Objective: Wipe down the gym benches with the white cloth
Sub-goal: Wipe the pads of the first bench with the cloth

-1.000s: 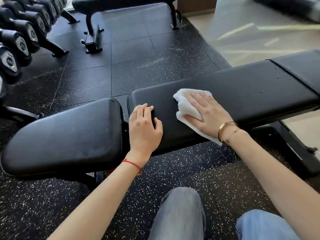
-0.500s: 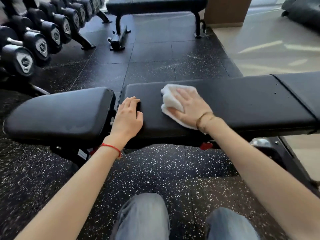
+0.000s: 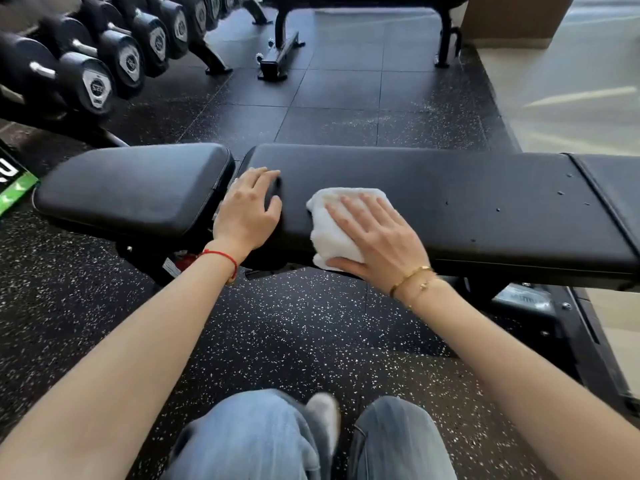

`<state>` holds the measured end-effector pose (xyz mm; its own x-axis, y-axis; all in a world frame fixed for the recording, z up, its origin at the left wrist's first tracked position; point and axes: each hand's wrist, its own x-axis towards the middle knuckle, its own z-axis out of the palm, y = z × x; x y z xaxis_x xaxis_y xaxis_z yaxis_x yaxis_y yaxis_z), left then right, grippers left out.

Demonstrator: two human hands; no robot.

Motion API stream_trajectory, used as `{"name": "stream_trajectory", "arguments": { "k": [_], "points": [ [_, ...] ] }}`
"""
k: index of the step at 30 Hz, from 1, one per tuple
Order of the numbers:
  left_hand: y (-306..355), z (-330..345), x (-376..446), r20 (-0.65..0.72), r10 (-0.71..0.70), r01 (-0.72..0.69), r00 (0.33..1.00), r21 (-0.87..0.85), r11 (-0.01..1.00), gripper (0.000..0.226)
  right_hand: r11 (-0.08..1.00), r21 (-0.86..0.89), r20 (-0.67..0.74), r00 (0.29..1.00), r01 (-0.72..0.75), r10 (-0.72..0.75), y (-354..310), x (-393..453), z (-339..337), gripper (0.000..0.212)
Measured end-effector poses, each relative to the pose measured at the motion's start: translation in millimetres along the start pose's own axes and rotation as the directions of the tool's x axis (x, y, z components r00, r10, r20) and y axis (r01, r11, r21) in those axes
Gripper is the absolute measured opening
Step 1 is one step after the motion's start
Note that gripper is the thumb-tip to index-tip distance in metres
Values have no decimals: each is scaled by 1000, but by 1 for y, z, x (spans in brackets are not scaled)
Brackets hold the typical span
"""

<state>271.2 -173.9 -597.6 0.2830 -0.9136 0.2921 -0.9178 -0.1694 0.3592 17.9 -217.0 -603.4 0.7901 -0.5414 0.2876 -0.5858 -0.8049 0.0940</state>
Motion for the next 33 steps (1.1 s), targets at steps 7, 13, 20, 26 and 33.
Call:
{"name": "stream_trajectory", "arguments": {
  "k": [7,13,20,26,33],
  "points": [
    [-4,2,0,20,1,-2,1000,36,999,61,999,-5,-159,986,-49,47,38,-51,-4,77],
    [-1,2,-1,-7,-7,8,1000,44,999,57,990,-25,-135,982,-139,135,0,-12,5,94],
    [1,0,-6,-38,49,-47,998,54,997,54,998,3,-122,990,-66,65,-5,-10,11,84],
    [5,-2,-2,4,33,-33,999,51,998,47,988,40,-143,978,-146,151,34,-34,-7,90],
    [22,4,0,13,-75,75,997,-24,997,56,996,6,-60,994,-90,91,-24,14,16,92]
  ]
}}
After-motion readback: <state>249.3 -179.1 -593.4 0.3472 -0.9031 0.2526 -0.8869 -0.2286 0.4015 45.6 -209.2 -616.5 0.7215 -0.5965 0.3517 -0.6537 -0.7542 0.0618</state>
